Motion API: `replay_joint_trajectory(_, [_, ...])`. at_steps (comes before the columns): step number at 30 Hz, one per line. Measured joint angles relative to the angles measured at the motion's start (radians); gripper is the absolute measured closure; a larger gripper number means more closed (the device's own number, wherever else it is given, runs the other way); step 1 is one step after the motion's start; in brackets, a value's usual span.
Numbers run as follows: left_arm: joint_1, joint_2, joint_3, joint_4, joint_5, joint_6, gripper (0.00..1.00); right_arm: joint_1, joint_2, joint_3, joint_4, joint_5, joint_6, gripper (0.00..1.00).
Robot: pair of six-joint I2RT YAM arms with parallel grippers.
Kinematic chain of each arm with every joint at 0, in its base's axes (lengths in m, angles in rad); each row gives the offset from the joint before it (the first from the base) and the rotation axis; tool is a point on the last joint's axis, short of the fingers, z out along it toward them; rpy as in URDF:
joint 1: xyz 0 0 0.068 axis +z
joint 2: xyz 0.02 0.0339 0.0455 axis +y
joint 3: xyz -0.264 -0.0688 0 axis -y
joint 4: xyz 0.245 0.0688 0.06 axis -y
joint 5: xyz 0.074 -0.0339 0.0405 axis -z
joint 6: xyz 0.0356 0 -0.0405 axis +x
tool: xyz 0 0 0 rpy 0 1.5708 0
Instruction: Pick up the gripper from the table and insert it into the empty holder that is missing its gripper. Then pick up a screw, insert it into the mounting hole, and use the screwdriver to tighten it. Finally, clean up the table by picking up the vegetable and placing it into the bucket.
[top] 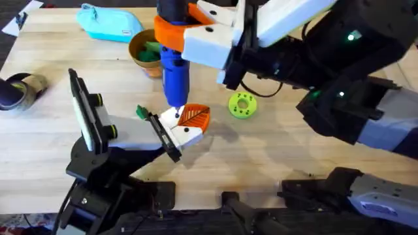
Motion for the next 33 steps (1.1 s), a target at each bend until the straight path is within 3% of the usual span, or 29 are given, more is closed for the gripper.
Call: replay_joint_trajectory(33, [0.0, 0.0, 0.0, 0.0, 0.0, 0.0, 0.984, 0.0, 0.017, 0.0, -0.002, -0.003, 0.007, 0.977])
